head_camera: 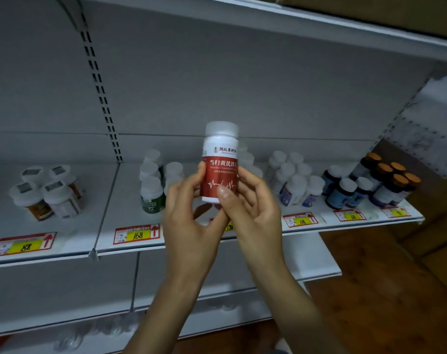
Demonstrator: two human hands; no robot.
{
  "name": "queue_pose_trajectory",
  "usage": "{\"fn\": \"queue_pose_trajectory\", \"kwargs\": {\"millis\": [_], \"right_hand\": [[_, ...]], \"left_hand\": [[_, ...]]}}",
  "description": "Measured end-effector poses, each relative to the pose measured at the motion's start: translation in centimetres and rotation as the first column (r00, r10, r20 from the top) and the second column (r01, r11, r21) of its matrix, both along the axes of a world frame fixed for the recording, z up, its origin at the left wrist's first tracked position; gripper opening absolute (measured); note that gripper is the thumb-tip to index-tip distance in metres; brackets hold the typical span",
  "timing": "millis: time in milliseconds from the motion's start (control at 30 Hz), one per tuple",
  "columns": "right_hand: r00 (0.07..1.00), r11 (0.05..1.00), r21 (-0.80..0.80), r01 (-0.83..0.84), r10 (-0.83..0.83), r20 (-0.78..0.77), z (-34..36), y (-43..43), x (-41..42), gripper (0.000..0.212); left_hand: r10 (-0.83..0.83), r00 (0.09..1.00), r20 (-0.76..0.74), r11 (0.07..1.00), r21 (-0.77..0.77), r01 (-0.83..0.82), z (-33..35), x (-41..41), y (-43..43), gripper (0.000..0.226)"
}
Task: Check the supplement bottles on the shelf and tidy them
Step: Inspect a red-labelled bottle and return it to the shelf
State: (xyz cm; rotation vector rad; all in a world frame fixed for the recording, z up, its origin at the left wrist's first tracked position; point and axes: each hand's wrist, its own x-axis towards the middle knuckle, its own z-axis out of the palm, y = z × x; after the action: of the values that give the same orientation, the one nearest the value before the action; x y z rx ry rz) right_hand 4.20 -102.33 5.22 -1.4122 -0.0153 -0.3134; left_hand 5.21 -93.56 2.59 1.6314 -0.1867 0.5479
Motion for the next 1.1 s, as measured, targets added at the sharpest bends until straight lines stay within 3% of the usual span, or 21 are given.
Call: {"fn": "queue_pose_trajectory", "kwargs": {"millis": [233,400,500,600,733,833,933,1000,1100], "right_hand": [[0.999,0.998,-0.050,0.040,-0.039,0.033,0.3,0.5,-0.2,0.047],[0.998,0.998,-0.018,0.056,-0.055,0.041,-0.4,0.2,-0.4,0.047],[1.000,0.993,0.120,0.006,-0.003,-0.027,-0.4,-0.7,-0.2,0.038],[0.988,0.939,0.343,-0.031,0.082,-0.134,-0.6,-2.2,0.6,0.027],[0.963,0.829,0.558,-0.044,0.184,-0.196,-0.7,-3.5,1.0,0.047],[0.952,0.815,0.572,-0.095,0.242,-0.187,-0.8,-4.4,1.0,0.039],[0.938,0.763,0.633,-0.133,0.302,-0.168,-1.0,-5.0,0.8,0.046],[0.906,0.683,0.710,-0.173,0.392,-0.157,-1.0,-5.4,0.8,0.046],[0.817,0.524,0.817,-0.241,0.563,-0.120,-1.2,-6.1,0.8,0.045]], "left_hand": [[-0.021,1.000,-0.017,0.990,-0.142,0.019,-0.7,-0.8,-0.1,0.064],[-0.025,0.999,0.033,0.995,-0.094,0.028,-1.2,-0.9,-0.4,0.065],[-0.066,0.994,0.089,0.996,-0.056,0.071,-1.3,-0.9,-0.5,0.053],[-0.124,0.991,0.052,0.966,-0.220,0.133,-1.5,-0.4,-0.5,0.033],[-0.167,0.982,-0.083,0.922,-0.365,0.126,-0.8,0.4,-1.5,0.022],[-0.322,0.931,-0.173,0.891,-0.389,0.236,0.1,1.1,-2.3,0.038],[-0.571,0.797,-0.199,0.805,-0.326,0.495,1.0,1.8,-2.6,0.031],[-0.689,0.690,-0.222,0.713,-0.381,0.589,1.5,1.8,-3.2,0.035],[-0.706,0.650,-0.282,0.697,-0.439,0.566,1.6,1.9,-3.8,0.030]]}}
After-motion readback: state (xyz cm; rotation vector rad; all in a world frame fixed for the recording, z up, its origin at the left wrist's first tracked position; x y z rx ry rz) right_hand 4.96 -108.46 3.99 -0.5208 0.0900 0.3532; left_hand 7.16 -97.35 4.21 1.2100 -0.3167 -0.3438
